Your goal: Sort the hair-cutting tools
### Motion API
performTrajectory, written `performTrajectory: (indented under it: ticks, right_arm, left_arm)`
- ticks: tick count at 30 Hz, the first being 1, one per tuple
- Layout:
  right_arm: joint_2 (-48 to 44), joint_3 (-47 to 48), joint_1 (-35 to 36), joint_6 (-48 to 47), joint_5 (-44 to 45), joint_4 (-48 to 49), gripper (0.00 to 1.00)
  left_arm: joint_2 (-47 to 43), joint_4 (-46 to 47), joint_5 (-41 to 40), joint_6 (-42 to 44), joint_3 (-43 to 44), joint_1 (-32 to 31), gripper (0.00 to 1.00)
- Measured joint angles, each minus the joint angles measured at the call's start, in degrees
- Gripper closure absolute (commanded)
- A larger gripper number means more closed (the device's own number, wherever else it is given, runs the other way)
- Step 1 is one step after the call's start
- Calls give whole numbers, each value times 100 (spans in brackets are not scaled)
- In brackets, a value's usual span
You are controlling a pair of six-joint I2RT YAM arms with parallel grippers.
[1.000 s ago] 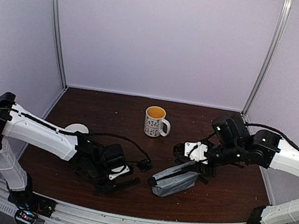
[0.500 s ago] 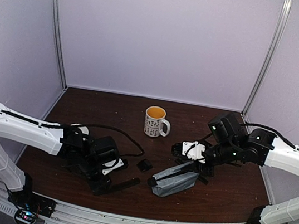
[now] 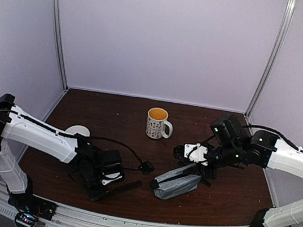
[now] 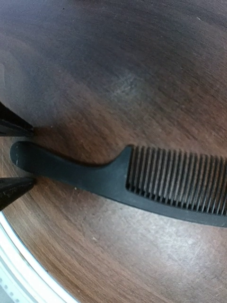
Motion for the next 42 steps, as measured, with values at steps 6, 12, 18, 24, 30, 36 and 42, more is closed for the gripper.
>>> performTrajectory:
  ticks: [6,12,18,24,30,36,42]
  right_arm:
    - [61,0,0,0,-2,0,66]
    - [103,0,0,0,-4,0,66]
    - [212,2,0,0,-44,-4,66]
    - [295,22,0,0,-76,-11,66]
    - [302,22,-129,9,-144,-20,66]
    - [208,90,-531,-50,-262,-131,60]
    - [208,835,-254,-442,-157,-601,59]
  left_arm:
    - [48,-33,-57,35,17,7,90]
    - [-57,2,-55,39,-31,7,96]
    - [-431,-105,-61,22,-98,0,97]
    - [-929,-262,-136,13,-13,0,98]
    - [-1049,-619,-282,48,455,7,98]
    - [-1078,-807,-96,350,1488,76,98]
    - [-863,-863,719,796,2302,439,98]
